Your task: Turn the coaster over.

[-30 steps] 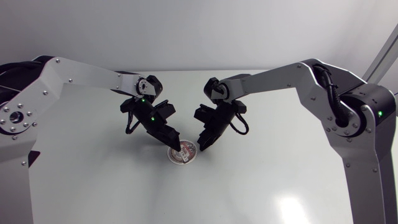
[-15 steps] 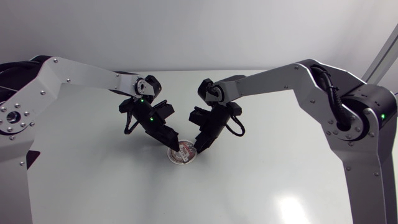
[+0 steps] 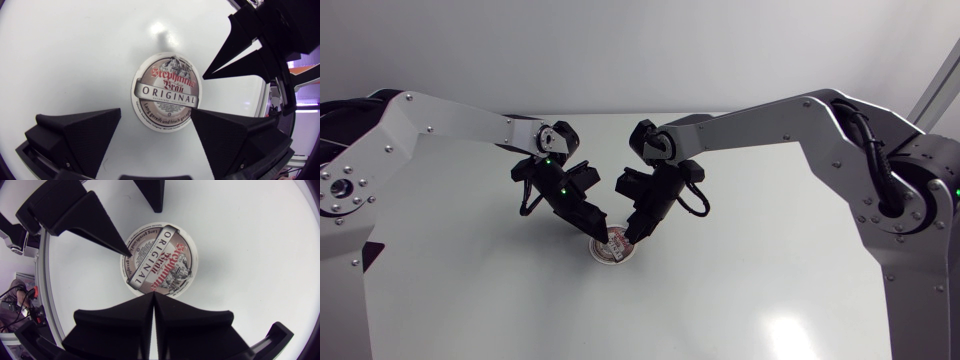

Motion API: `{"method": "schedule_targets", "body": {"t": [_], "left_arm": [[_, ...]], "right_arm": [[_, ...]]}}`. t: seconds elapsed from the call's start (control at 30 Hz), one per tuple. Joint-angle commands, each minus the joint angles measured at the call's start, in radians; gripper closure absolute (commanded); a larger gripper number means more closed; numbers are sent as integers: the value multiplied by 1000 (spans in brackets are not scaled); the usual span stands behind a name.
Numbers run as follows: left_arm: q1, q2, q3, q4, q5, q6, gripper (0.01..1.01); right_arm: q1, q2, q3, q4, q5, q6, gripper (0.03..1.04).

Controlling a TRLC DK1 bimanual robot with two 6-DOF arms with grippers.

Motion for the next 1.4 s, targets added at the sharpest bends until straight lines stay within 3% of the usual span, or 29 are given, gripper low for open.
{"method": "schedule_targets", "body": {"t": [0.0, 0.67, 0.9, 1.37], "left_arm": [[4, 16, -38, -2, -14, -28, 46], [-9, 22, -69, -1, -17, -17, 48], [-31, 20, -53, -76, 55, 7, 49], [-22, 14, -40, -116, 144, 15, 56]], "right_arm": [[1, 49, -4, -5, 0, -17, 1018], [-10, 87, 7, -25, -66, -37, 1020], [-13, 78, 1, -26, -86, -40, 1018], [-5, 59, -21, -26, -102, -45, 1018]]}}
